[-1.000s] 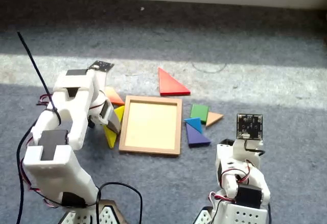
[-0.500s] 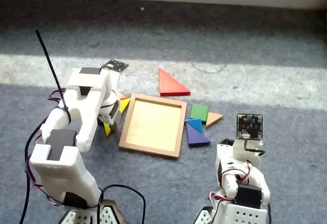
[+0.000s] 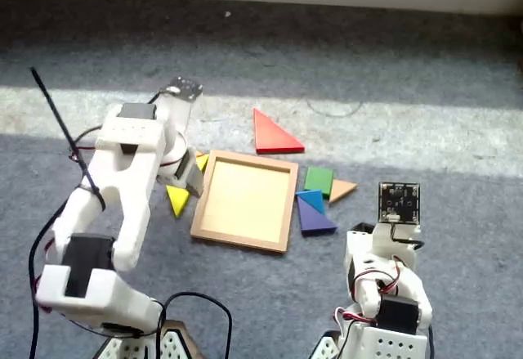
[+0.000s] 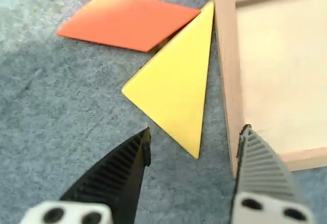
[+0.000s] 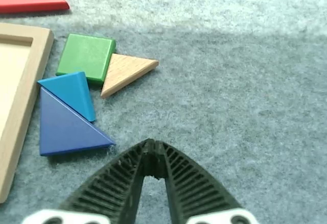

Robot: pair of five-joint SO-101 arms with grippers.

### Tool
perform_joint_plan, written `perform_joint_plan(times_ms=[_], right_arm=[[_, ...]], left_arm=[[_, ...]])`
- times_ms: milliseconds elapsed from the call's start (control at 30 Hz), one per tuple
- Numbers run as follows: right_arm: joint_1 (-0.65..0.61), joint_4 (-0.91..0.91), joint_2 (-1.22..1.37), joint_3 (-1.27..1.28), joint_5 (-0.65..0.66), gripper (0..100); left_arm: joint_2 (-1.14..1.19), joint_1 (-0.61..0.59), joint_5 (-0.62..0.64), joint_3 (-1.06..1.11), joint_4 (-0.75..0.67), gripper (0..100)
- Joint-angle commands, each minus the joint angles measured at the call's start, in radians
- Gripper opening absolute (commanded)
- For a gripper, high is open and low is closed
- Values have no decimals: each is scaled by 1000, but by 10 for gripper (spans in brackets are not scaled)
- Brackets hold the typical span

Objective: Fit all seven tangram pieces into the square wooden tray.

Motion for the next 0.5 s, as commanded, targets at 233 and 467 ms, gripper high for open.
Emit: perform_joint_plan(times_ms=[233, 467], right_arm=[[7, -22, -12, -4, -5, 24], [7, -22, -12, -4, -5, 24]], left_arm=[[-76, -73, 0, -15, -60, 295], [165, -79, -2, -142, -66, 295]])
